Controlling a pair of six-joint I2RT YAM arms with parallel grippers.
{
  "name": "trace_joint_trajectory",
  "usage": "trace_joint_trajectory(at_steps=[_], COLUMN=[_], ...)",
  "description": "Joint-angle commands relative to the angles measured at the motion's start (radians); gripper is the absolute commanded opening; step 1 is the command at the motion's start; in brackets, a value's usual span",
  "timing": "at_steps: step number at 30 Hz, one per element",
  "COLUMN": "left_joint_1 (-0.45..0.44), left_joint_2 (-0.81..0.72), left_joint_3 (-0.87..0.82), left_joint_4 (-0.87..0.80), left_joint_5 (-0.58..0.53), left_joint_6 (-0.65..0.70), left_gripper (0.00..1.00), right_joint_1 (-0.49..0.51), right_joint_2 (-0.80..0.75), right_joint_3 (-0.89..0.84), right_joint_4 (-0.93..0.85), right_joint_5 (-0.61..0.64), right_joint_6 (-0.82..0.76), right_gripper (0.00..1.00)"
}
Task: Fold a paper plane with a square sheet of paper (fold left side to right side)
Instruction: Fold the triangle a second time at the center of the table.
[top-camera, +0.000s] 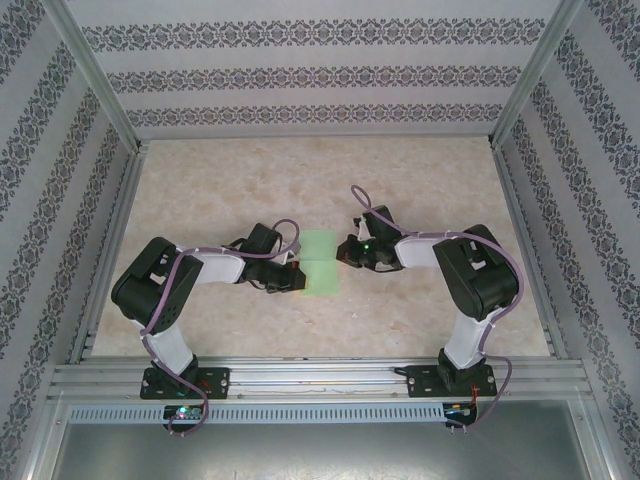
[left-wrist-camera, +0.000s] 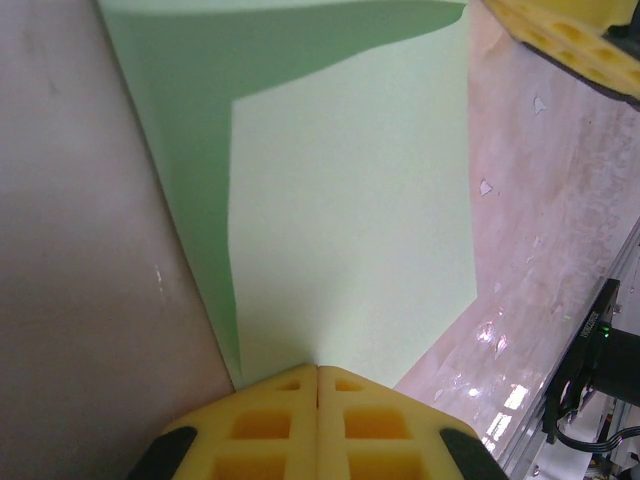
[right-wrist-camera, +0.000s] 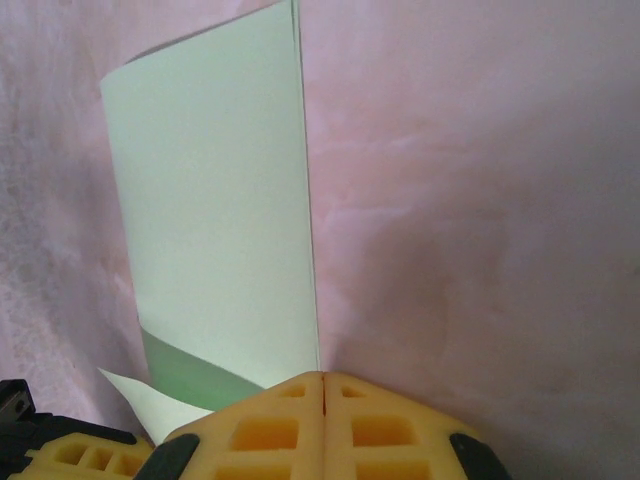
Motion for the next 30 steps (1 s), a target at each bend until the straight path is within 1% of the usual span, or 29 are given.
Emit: trace_joint_trajectory(at_steps=[1,5,10,14,19,26,30], left_joint_1=[-0.010,-0.009,-0.009,-0.009,-0.009,-0.009,-0.009], left_joint_2=[0.048,0.042,0.037,0.036,0.039,0.038,0.043], left_joint_3=[-0.057,-0.058,-0.062,-0.061,-0.062,-0.060,-0.058], left_joint_4=[-0.117,-0.104,-0.099,-0.099,-0.101,-0.104,-0.104], left_joint_5=[-0.080,-0.071,-0.071,-0.071,-0.071,-0.071,-0.071], left_joint_6=[-0.005,-0.012,-0.014,-0.016,-0.016,-0.014,-0.012], left_gripper=[0.00,0.00,0.00,0.00,0.00,0.00,0.00], right_joint_1=[-0.024,-0.012,0.048,0.110,0.159,0.178,0.183], right_joint_2=[-0.026,-0.110,-0.173,-0.147,-0.083,-0.023,-0.021], right_joint_3=[0.014,-0.016,-0.050,-0.049,-0.012,-0.002,0.004], right_joint_4=[-0.061,-0.064,-0.045,0.006,0.043,0.079,0.092], right_joint_5=[0.090,0.084,0.074,0.061,0.052,0.039,0.033], right_joint_6=[-0.040,-0.033,-0.010,0.029,0.060,0.080,0.082], right_gripper=[0.00,0.00,0.00,0.00,0.00,0.00,0.00])
